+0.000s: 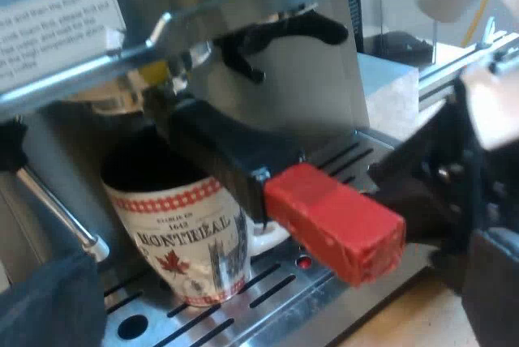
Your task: Place mug into machine
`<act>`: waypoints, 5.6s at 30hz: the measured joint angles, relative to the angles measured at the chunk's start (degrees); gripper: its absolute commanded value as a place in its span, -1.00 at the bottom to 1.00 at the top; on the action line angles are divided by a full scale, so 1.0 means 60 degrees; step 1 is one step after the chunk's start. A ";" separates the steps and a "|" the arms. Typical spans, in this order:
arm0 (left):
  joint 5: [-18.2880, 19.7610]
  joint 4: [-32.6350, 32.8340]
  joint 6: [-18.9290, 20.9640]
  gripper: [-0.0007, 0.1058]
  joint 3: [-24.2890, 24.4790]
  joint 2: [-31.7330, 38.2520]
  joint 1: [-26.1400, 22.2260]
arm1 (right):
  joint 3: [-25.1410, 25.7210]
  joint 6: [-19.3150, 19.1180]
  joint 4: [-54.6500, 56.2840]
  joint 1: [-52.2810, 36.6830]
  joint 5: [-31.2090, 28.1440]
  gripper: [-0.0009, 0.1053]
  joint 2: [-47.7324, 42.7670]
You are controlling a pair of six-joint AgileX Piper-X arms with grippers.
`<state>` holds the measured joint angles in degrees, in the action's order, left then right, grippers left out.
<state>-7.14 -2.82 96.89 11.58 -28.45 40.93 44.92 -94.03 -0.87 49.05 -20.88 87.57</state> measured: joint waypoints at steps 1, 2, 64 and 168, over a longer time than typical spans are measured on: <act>0.0000 0.0399 0.0000 0.72 0.0225 0.0120 0.0000 | -0.0253 0.0000 0.0144 0.0055 0.0000 -0.20 -0.0360; 0.0000 0.0803 0.0000 0.72 0.0490 0.0230 0.0000 | -0.0499 0.0000 0.0144 0.0085 0.0000 -0.20 -0.0681; 0.1190 0.5936 0.0264 0.72 0.3410 0.2969 0.0000 | 0.2463 -0.0676 -0.2752 0.2243 -0.4123 -0.98 0.0350; 0.0602 1.2555 0.0141 0.72 0.5596 0.4893 -0.5972 | -0.0260 -0.1391 0.9903 -0.9113 0.3668 0.13 -1.4725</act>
<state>-3.53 72.52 97.74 45.16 0.91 5.10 43.36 -102.38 58.55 -5.63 1.13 -0.78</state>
